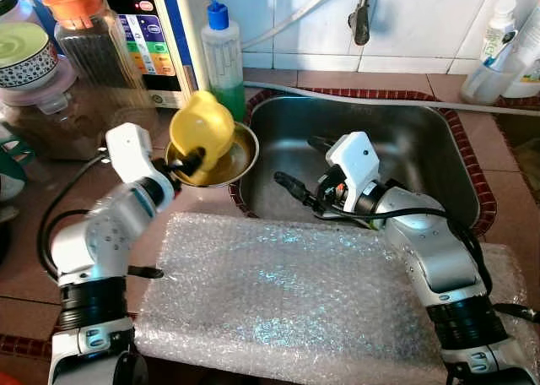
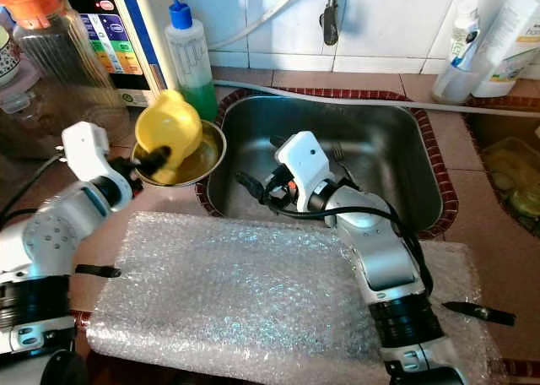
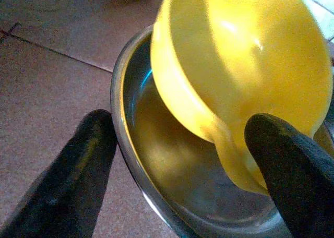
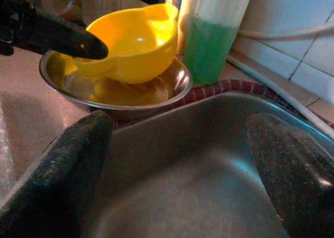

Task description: Kitchen organization

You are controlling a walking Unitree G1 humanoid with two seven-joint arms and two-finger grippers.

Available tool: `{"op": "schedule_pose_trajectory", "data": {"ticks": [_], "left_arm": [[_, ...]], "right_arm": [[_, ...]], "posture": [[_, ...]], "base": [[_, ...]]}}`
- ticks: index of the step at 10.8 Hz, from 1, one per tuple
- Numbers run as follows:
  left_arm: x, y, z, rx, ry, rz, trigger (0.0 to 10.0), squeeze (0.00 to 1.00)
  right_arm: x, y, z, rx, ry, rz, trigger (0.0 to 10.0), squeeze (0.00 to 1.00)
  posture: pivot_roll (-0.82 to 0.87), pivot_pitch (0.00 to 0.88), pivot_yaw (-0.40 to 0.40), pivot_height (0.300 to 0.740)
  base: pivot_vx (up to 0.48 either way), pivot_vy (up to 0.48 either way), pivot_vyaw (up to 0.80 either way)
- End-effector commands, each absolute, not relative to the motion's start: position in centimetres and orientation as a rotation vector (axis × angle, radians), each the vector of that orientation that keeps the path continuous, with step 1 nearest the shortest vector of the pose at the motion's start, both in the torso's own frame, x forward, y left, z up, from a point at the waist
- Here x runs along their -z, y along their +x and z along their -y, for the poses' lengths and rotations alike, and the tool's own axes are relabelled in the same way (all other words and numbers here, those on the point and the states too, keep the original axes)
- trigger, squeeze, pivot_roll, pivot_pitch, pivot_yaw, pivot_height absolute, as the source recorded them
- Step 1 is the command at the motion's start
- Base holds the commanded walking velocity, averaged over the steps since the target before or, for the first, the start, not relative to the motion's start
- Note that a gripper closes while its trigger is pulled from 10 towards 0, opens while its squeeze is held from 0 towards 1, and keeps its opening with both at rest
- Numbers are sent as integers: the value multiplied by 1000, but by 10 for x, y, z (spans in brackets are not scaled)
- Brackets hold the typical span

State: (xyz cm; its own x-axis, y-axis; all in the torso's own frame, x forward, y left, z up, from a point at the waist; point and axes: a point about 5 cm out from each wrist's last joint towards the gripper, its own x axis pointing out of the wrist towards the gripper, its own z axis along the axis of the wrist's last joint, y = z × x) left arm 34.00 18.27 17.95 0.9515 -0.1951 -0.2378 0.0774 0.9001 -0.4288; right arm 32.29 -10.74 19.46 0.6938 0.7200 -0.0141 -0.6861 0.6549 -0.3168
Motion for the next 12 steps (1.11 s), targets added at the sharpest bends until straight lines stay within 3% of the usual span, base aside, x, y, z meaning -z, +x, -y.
{"op": "schedule_pose_trajectory", "data": {"ticks": [1,12], "left_arm": [[-173,338,-186,121,-413,-309,0,0],[-174,338,-211,-3,-391,-267,0,0]], "right_arm": [[-196,319,103,-818,-325,137,10000,0],[-194,321,104,-815,-360,145,10000,0]], "posture": [[-116,170,70,740],[-110,162,70,740]], "base": [[0,0,0],[0,0,0]]}}
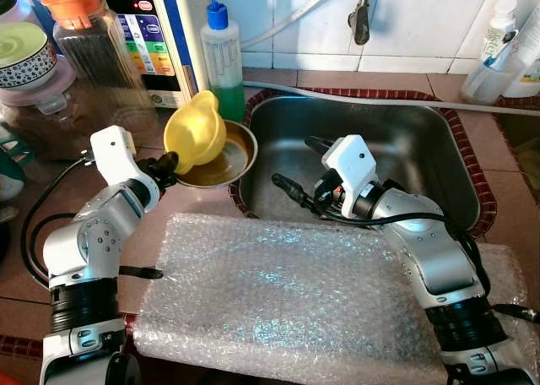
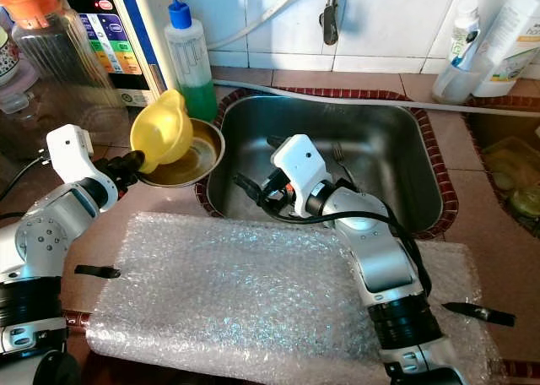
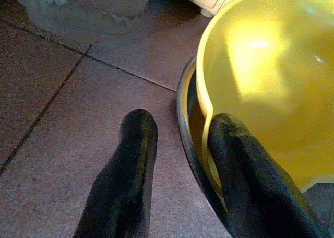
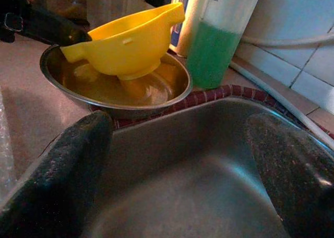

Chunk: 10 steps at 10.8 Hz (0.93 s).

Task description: Kitchen organization

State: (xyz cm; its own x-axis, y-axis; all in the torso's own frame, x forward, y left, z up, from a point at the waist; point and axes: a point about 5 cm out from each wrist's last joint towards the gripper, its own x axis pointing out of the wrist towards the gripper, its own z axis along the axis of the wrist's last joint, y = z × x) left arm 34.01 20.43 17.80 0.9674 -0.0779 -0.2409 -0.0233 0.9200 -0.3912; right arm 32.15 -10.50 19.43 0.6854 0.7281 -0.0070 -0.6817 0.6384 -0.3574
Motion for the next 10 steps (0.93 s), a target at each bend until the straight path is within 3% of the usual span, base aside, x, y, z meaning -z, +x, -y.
{"op": "schedule_pose_trajectory", "data": {"ticks": [1,4,6,10], "left_arm": [[-174,337,-211,-3,-392,-264,0,0],[-180,338,-218,-46,-354,-211,0,0],[-190,338,-222,-76,-234,-127,0,0],[-206,336,-209,-22,-113,68,0,0]], "right_arm": [[-194,321,104,-817,-365,147,10000,0],[-193,322,105,-808,-366,146,10000,0],[-194,324,107,-789,-359,151,10000,0],[-197,328,110,-748,-333,160,10000,0]], "posture": [[-110,162,70,740],[-108,160,69,740],[-111,163,69,740],[-113,168,63,740]], "base": [[0,0,0],[0,0,0],[0,0,0],[0,0,0]]}}
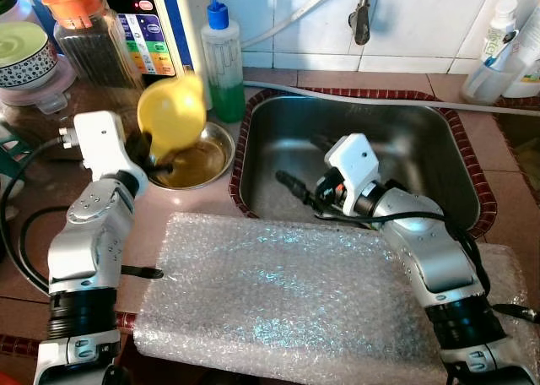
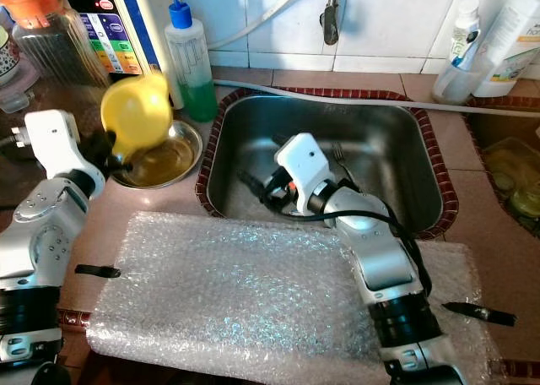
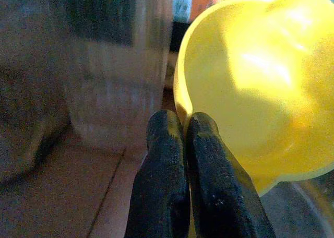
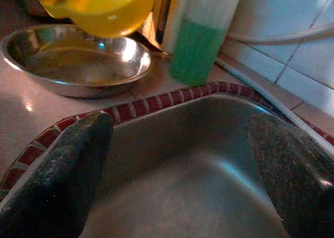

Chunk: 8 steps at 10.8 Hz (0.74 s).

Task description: Kitchen organization

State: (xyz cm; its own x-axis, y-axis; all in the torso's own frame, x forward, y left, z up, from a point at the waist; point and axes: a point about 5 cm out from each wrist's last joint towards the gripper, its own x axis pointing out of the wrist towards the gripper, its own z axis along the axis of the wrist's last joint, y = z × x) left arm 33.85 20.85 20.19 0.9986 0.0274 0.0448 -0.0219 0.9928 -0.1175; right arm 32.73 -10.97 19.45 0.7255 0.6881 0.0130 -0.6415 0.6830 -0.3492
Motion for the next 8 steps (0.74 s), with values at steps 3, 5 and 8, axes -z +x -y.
{"op": "schedule_pose_trajectory", "data": {"ticks": [3,5,8], "left_arm": [[-227,333,-195,55,-39,249,0,0],[-238,325,-178,122,86,380,0,0],[-229,319,-135,306,240,405,0,0]], "right_arm": [[-205,336,117,-660,-287,184,10000,0],[-222,344,121,-569,-93,221,10000,0],[-236,346,108,-602,103,215,10000,0]], "posture": [[-114,163,64,740],[-115,162,64,740],[-115,161,62,740]], "base": [[0,0,0],[0,0,0],[0,0,0]]}}
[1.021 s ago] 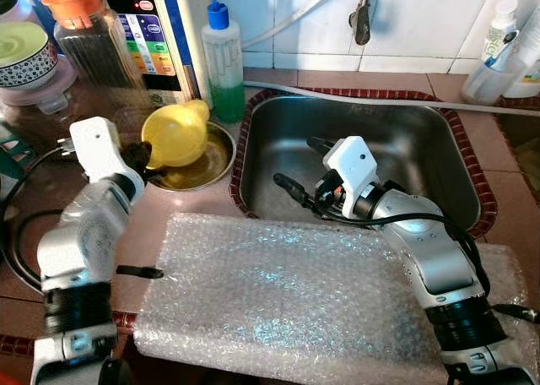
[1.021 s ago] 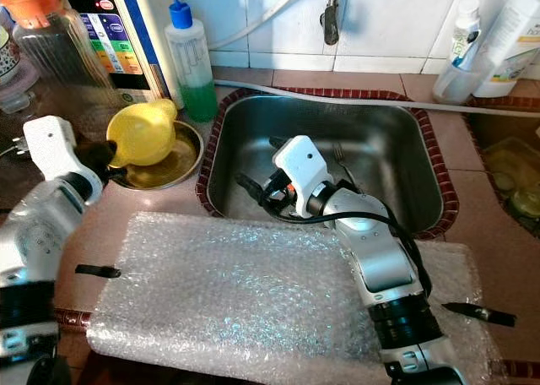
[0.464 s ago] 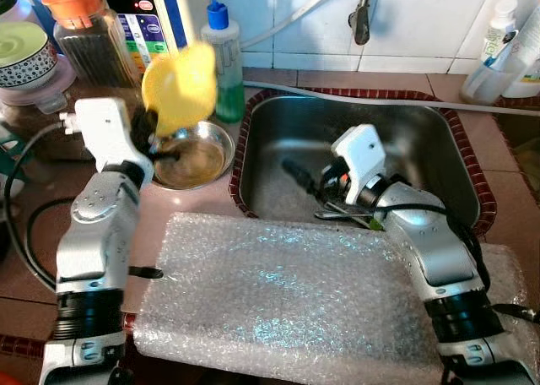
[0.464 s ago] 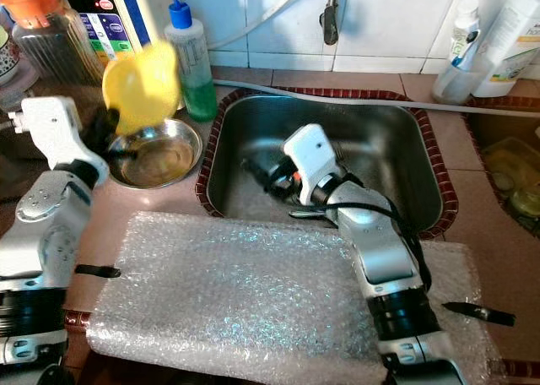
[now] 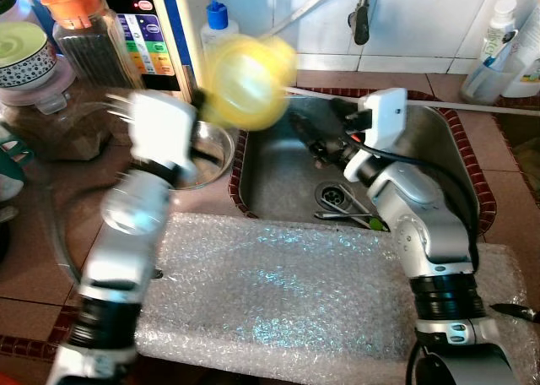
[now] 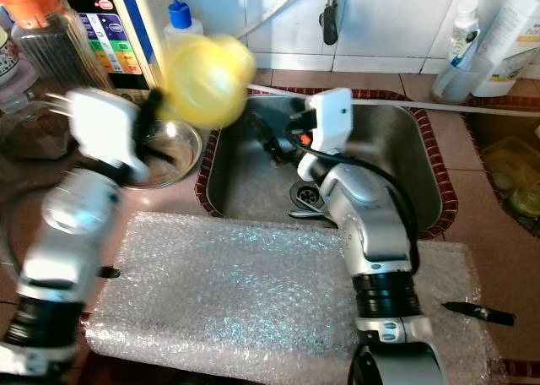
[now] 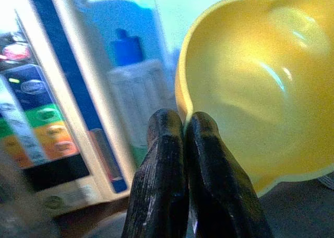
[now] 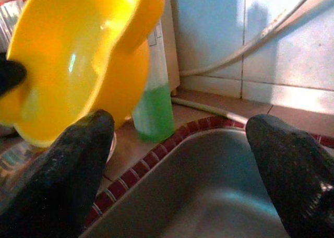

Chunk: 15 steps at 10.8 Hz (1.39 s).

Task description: Kitchen organization

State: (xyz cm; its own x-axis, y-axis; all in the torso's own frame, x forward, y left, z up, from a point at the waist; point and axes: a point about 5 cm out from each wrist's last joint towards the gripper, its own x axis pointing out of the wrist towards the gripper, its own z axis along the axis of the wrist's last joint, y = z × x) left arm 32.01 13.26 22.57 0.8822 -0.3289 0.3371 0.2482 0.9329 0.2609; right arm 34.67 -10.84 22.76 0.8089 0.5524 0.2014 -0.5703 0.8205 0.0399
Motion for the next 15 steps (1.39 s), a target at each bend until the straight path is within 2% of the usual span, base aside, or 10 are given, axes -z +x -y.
{"op": "schedule_pose_trajectory", "data": {"ticks": [1,3,6,7,11,13,15], "left_arm": [[-225,317,-123,344,241,408,0,0],[-226,312,-106,408,231,437,0,0],[-216,312,-97,427,242,401,0,0],[-215,315,-100,390,247,387,0,0],[-221,327,-132,224,230,384,0,0],[-224,328,-130,244,229,395,0,0],[-218,321,-113,334,263,400,0,0]], "right_arm": [[-238,344,100,-636,126,212,10000,0],[-238,343,92,-653,139,200,10000,0],[-241,340,80,-703,164,190,10000,0],[-241,336,79,-728,157,181,10000,0],[-217,317,108,-663,74,118,10000,0],[-219,310,105,-666,67,140,10000,0],[-230,316,95,-661,105,187,10000,0]], "posture": [[-116,163,62,740],[-115,162,62,740],[-115,157,59,740],[-117,156,58,740],[-129,154,59,740],[-134,154,66,740],[-129,153,66,740]], "base": [[0,0,0],[0,0,0],[0,0,0],[0,0,0],[0,0,0],[0,0,0],[0,0,0]]}}
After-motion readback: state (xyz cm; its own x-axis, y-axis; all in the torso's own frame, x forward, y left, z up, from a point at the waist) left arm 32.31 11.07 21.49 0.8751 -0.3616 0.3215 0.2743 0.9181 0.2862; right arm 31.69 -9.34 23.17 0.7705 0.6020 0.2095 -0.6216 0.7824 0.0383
